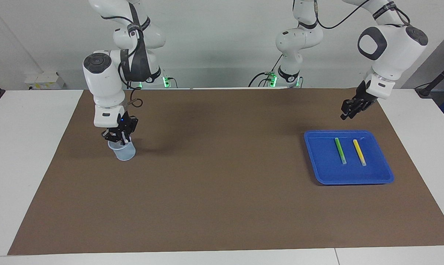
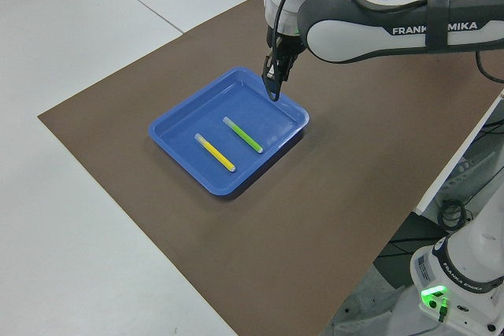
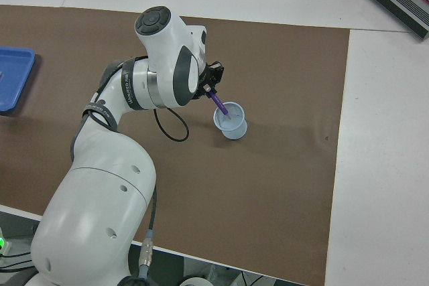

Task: Transfer and insert pens with both arms
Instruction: 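Insert the purple pen into the clear cup with the right gripper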

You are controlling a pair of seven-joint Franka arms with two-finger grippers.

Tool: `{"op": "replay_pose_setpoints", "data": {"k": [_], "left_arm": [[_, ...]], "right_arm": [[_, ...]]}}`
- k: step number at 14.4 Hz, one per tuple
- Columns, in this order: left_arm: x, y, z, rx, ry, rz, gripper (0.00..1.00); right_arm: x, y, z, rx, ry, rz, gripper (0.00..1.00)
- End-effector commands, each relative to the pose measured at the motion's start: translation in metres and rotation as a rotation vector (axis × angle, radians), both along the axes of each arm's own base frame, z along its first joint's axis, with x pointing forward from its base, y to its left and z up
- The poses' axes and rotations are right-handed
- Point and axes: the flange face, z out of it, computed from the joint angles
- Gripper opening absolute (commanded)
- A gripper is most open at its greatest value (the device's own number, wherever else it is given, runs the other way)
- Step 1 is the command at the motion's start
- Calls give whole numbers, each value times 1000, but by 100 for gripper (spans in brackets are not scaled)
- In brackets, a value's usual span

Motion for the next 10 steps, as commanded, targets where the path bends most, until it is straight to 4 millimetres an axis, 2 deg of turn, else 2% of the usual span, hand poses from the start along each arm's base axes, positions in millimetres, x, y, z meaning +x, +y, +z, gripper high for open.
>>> {"op": "replay_pose_setpoints", "data": {"k": [1,2,3,5,8,10], "left_arm": [[14,11,-23,8,-31,3,46],[18,12,-29,9,-36,4,46],[22,14,-38,10,-39,1,46],[29,20,-53,16,-57,-15,46],[34,27,-61,23,-71,-26,49],[38,29,-72,30,-73,-32,49]], "right_arm": [[-10,-23,0,-13,21,-43,44],[-11,-27,2,-12,24,-54,77],[-12,-32,1,-3,35,-69,91],[-13,-29,9,15,49,-83,100],[-13,-18,31,63,33,-102,100],[-16,-8,40,178,38,-182,100]]}}
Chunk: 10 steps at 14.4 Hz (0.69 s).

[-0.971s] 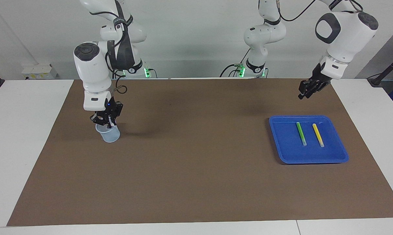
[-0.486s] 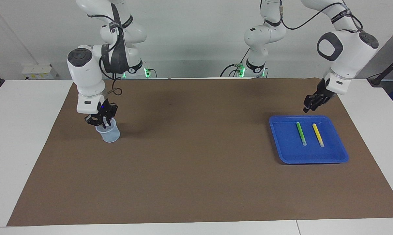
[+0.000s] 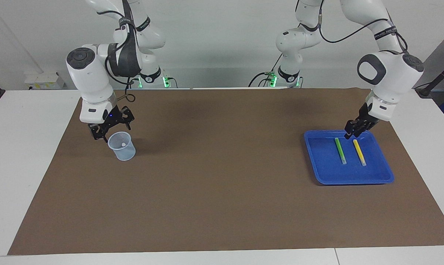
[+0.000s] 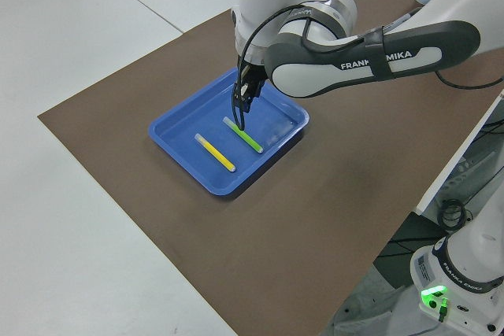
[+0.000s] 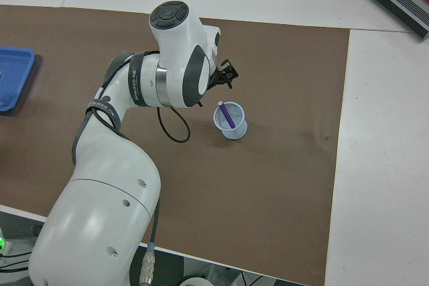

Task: Transfer and insert pens with both arms
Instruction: 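Insert the purple pen into the clear cup with the right gripper, then move the left gripper over the green pen while the right gripper withdraws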

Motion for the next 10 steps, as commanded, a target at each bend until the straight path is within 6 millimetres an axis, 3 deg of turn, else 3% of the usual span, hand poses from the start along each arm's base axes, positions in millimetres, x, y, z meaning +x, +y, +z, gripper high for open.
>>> {"op": "replay_pose_setpoints", "data": {"k": [1,5,10], "left_arm": [[6,5,-13,32,-23,-28,49],[17,10,-41,52,-34,-70,49],[26,10,-67,86,-38,-145,50]], "right_arm": [[-5,17,16,132,5,-106,100],[-7,77,21,289,27,-299,100],[-20,153,27,358,79,-584,100]]}}
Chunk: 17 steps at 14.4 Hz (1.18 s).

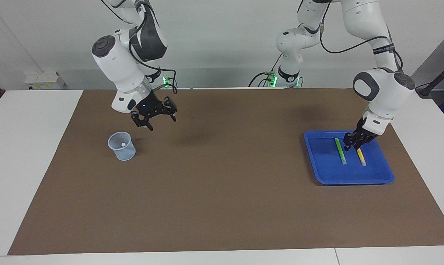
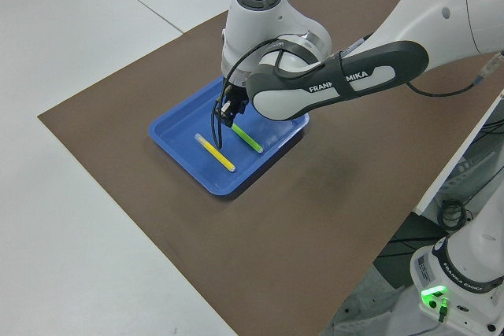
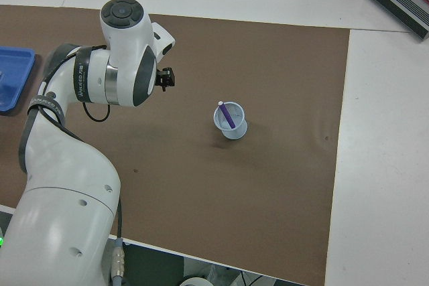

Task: Transfer and insert pens with both arms
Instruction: 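Move the left gripper over the green pen while the right gripper withdraws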

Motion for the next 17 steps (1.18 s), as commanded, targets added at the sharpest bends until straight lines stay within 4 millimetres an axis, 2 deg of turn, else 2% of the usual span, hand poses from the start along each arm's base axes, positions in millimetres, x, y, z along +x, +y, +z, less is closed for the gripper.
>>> {"op": "replay_pose_setpoints", "data": {"k": [1,6,11,17], "left_arm": [[4,1,-7,31,-7,-37,53],[8,-6,-15,33,-18,-44,57],[6,-6,-36,25,12,-48,57],[5,-8,-46,19,37,-51,55]], "right_arm": [[-5,21,4,84,51,-153,100],[-10,35,-5,89,88,-171,100],[-10,35,-6,91,95,-191,100],[-10,36,-4,113,101,-204,100]]}}
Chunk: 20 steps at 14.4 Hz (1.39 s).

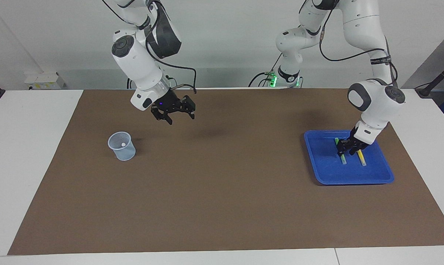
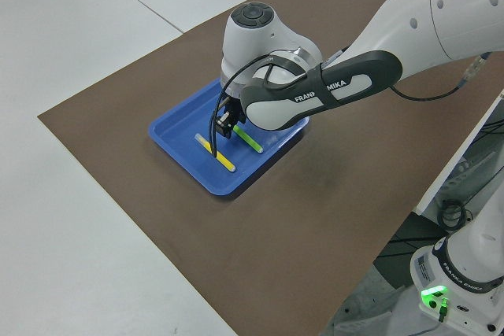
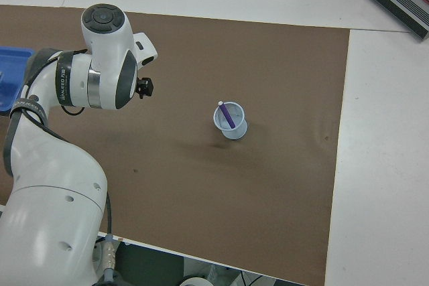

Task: Transfer and insert pens with both arms
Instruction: 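Move the left gripper over the green pen while the right gripper withdraws, then grasp the green pen with the left gripper and lift it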

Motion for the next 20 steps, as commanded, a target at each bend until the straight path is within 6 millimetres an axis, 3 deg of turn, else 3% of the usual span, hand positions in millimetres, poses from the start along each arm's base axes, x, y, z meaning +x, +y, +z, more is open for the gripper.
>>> {"op": "replay_pose_setpoints", "data": {"k": [1,4,6,11,14,16,20], "left_arm": [[-2,-3,-9,11,9,-20,55],[-5,-3,-15,8,21,-19,51],[-6,-4,-19,6,30,-21,47],[-9,-6,-23,5,42,-24,38],[-11,-9,-25,4,47,-27,24],[-11,-9,-25,4,47,-25,3],[-10,-9,-24,3,49,-18,0]], "right_arm": [[-1,4,1,69,21,-56,100],[3,8,3,98,20,-137,100],[0,23,2,105,21,-158,100],[-1,27,3,115,33,-200,100],[-1,28,3,121,37,-203,100],[-5,39,4,125,41,-192,100],[-8,63,12,205,41,-266,100]]}}
